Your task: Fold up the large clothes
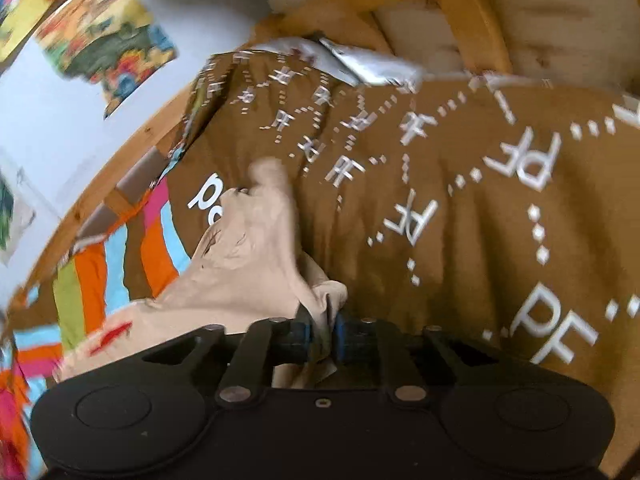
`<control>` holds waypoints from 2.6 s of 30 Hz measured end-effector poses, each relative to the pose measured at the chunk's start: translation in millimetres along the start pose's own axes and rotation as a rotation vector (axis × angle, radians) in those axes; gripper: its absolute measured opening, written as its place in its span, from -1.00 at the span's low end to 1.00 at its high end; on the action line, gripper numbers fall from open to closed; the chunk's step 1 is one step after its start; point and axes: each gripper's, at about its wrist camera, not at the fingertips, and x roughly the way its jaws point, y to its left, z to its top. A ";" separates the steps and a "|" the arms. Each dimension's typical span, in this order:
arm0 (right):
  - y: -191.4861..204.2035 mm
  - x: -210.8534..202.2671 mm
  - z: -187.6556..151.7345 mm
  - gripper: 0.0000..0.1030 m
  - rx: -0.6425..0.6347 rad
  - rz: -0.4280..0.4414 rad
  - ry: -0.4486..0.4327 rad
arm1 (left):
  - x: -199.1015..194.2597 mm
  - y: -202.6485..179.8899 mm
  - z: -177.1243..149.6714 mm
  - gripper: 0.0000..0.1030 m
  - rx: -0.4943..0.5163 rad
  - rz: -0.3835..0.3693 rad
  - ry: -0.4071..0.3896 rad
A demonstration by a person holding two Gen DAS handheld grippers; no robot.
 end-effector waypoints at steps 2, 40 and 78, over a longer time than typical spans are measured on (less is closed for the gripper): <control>11.6 -8.4 -1.6 -0.39 -0.127 -0.051 -0.048 | -4.5 4.9 0.3 -0.14 -0.018 0.020 -0.018; 178.2 87.5 -120.5 0.73 -0.945 0.147 -0.118 | 32.3 7.0 -0.7 0.97 0.021 -0.149 0.021; 43.1 49.6 7.4 -0.05 -0.139 0.474 -0.048 | 24.2 -283.5 -156.5 -0.84 1.141 -0.383 -0.084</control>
